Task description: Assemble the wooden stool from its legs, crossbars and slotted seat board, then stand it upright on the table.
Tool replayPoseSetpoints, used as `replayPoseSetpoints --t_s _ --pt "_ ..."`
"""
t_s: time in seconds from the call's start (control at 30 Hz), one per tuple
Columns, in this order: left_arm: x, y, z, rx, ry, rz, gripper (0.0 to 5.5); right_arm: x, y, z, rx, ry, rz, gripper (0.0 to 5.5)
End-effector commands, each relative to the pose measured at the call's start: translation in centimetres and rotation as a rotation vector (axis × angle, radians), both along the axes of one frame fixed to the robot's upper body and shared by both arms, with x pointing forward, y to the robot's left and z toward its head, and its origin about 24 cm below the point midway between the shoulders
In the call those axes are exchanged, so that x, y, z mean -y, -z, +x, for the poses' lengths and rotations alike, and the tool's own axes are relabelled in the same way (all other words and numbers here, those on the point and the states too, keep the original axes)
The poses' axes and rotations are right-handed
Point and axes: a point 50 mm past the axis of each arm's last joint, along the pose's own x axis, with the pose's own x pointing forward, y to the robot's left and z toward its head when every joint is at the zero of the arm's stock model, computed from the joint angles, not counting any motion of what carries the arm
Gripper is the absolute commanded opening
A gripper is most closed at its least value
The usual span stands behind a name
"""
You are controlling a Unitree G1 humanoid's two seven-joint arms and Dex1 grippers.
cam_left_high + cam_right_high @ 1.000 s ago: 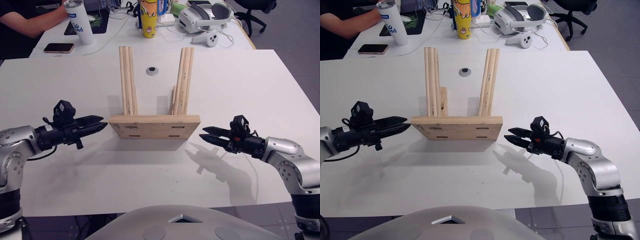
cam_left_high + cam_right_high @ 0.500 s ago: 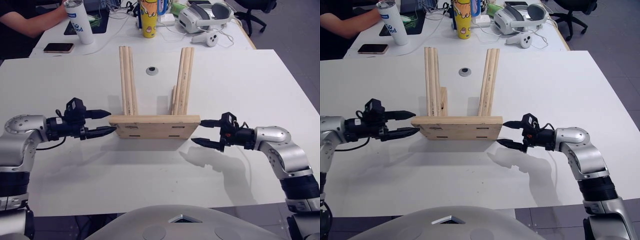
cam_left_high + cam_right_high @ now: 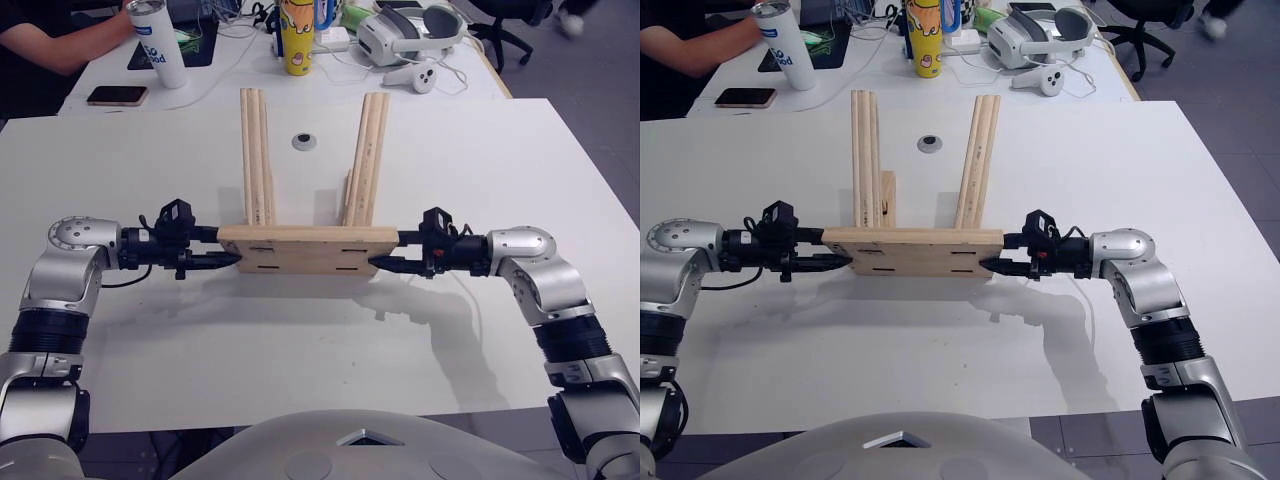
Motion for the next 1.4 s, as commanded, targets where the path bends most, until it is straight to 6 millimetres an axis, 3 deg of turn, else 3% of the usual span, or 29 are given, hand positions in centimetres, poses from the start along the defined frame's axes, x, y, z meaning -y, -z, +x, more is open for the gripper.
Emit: replayPoseSetpoints --t_s 0.03,0.27,0.47,0.57,0.63,0.7,0.8,0.93,1.0,1.07,1.1,1.3,1.4 --pt "0.5 -1.3 0.4 -0.041 0.012 -0.078 1.70 0.0 -1.0 0.4 -0.025 -0.039 0.032 1.58" --pt "1.9 -5.5 0.0 -0.183 0.085 -0.292 1.67 -0.8 -4.7 0.4 -0.166 -0.155 0.126 1.55" --pt "2.4 -12.2 -1.0 -0.419 0.183 -0.450 1.64 -0.6 -14.0 0.1 -0.375 -0.307 0.182 1.43" --pt "2.2 -16.0 -0.5 -0.560 0.183 -0.567 1.57 0.0 -17.5 0.6 -0.562 -0.325 0.224 1.33" --pt "1.9 -16.9 0.3 -0.634 0.138 -0.593 1.51 0.4 -18.9 1.0 -0.711 -0.320 0.284 1.32" --pt "1.5 -16.2 0.7 -0.707 0.094 -0.590 1.42 0.7 -18.1 2.0 -0.843 -0.248 0.310 1.32" --pt "1.2 -14.8 1.3 -0.844 0.067 -0.632 1.32 1.6 -15.1 2.8 -1.031 -0.161 0.367 1.32" --pt "0.7 -11.9 1.2 -1.008 0.003 -0.644 1.32 2.9 -10.9 2.4 -1.190 -0.072 0.406 1.31" --pt "0.1 -10.7 1.0 -1.041 -0.043 -0.624 1.32 3.6 -9.7 2.2 -1.196 -0.033 0.408 1.31" --pt "-0.7 -10.1 1.2 -1.029 -0.103 -0.657 1.32 4.4 -9.0 2.6 -1.171 0.025 0.432 1.31" --pt "-1.2 -9.9 1.3 -1.025 -0.131 -0.678 1.32 4.9 -8.8 2.8 -1.159 0.052 0.456 1.68" --pt "-3.3 -9.0 1.4 -0.965 -0.230 -0.725 1.32 6.7 -9.4 3.7 -1.079 0.136 0.559 2.68" --pt "-3.7 -9.7 1.8 -0.935 -0.239 -0.773 2.02 7.5 -8.5 3.3 -1.068 0.169 0.546 3.18"
